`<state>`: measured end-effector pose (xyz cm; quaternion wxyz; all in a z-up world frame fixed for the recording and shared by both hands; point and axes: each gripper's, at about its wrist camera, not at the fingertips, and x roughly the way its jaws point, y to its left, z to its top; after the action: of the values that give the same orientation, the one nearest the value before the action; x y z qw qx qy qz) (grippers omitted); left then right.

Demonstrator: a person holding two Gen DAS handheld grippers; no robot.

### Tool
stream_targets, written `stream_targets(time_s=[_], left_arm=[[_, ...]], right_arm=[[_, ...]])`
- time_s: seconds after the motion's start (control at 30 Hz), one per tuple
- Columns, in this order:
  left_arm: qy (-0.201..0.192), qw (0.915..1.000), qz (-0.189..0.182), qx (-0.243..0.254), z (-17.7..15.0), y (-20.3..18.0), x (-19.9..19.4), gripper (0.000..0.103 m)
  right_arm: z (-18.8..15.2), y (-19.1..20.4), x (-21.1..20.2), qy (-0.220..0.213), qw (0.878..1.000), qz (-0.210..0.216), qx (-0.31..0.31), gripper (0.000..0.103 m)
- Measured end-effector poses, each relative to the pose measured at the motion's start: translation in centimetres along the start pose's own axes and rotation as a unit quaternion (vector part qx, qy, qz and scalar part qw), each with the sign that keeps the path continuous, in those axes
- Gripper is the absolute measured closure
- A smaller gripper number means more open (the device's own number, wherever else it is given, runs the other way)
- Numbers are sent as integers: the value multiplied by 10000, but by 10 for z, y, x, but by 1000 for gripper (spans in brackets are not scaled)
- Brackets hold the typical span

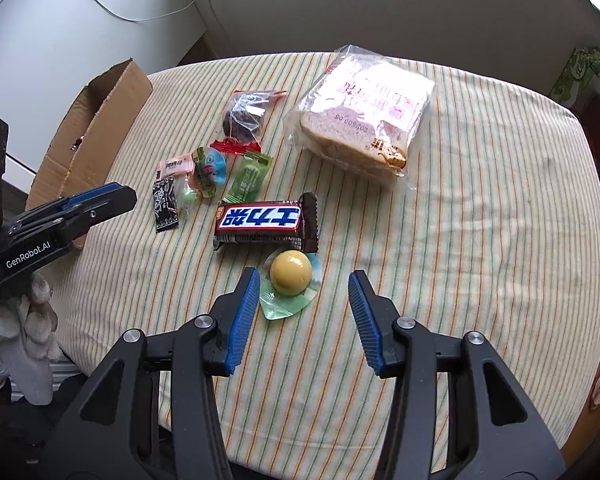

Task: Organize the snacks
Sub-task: 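Grasp the black snack packet with the left tool while the right tool grasps the yellow ball candy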

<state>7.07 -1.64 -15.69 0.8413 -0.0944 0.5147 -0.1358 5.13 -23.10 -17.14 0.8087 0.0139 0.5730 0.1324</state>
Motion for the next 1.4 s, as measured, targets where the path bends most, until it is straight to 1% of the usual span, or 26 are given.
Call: stream_targets(time_s=[0.23,0.3,0.43,0.53,0.6,0.73,0.8,0.9,1.03,1.23,1.4], left_arm=[[255,9996,74,-105,2,-2,20,68],[308,9994,127,-83,3,-4,24,68],[389,9990,189,-91,4,-4,31,68],[392,9989,228,-70,5,-5,34,68],[388,9989,275,-45,5,-6,37,68],[357,9988,331,25,6,-9,40,69],[330,9986,400,89,6,-10,41,74],[298,9985,440,134,7,-10,42,78],[267,9982,478,251,6,-12,43,81],[269,9984,382,307,6,-12,43,82],[221,9990,292,255,3,-1,36,82]], right_arm=[[-7,0,10,28,10000,18,93,55],[-8,0,12,41,9999,34,110,62],[-7,3,16,29,9999,55,113,64],[-4,7,19,36,9999,72,75,66],[-2,11,22,54,10000,61,6,70],[3,19,30,96,9999,5,-125,71],[5,22,34,121,9998,-37,-149,72],[7,26,37,128,9996,-96,-222,73],[8,29,37,132,9993,-151,-320,76],[2,26,33,104,9993,-115,-336,76],[1,20,23,5,9996,-90,-264,76]])
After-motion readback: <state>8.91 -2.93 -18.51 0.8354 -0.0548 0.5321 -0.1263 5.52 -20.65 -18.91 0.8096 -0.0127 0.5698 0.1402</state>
